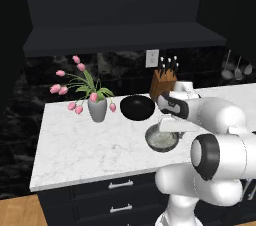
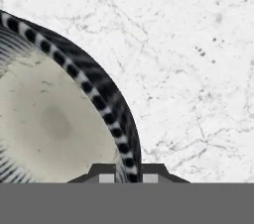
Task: Pick up the bowls on the counter and stack them on top of one another in the open cabinet. Place the smaller bowl on top of the larger bowl.
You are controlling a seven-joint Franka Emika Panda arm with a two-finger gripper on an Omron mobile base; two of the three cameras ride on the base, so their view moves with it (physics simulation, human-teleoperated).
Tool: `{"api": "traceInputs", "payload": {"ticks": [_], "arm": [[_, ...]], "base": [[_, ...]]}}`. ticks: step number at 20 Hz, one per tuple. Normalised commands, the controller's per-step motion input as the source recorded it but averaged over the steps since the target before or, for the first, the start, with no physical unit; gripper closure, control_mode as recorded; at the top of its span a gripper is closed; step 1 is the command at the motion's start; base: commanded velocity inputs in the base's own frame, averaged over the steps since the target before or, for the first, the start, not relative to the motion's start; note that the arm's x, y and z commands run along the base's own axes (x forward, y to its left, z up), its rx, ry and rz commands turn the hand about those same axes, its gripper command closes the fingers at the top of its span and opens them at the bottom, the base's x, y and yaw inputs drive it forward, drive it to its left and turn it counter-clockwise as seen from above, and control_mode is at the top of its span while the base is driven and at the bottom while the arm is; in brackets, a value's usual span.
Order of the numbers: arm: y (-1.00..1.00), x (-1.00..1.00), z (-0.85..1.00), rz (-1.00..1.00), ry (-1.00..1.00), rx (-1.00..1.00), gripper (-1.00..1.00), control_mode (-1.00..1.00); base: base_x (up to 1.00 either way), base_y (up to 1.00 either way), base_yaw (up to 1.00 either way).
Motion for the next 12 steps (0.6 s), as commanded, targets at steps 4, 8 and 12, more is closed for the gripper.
{"api": "traceInputs", "payload": {"ticks": [4, 8, 12], "arm": [[0.01, -0.29, 0.75, 0.0, -0.36, 0.06, 1.0, -1.0], [0.21, 0.01, 0.7, -0.08, -0.37, 0.04, 1.0, -1.0], [0.41, 0.23, 0.59, -0.18, -0.32, 0.0, 1.0, -1.0]], "base": [[0.0, 0.0, 0.0], [0.0, 0.0, 0.0], [0.0, 0.0, 0.0]]}}
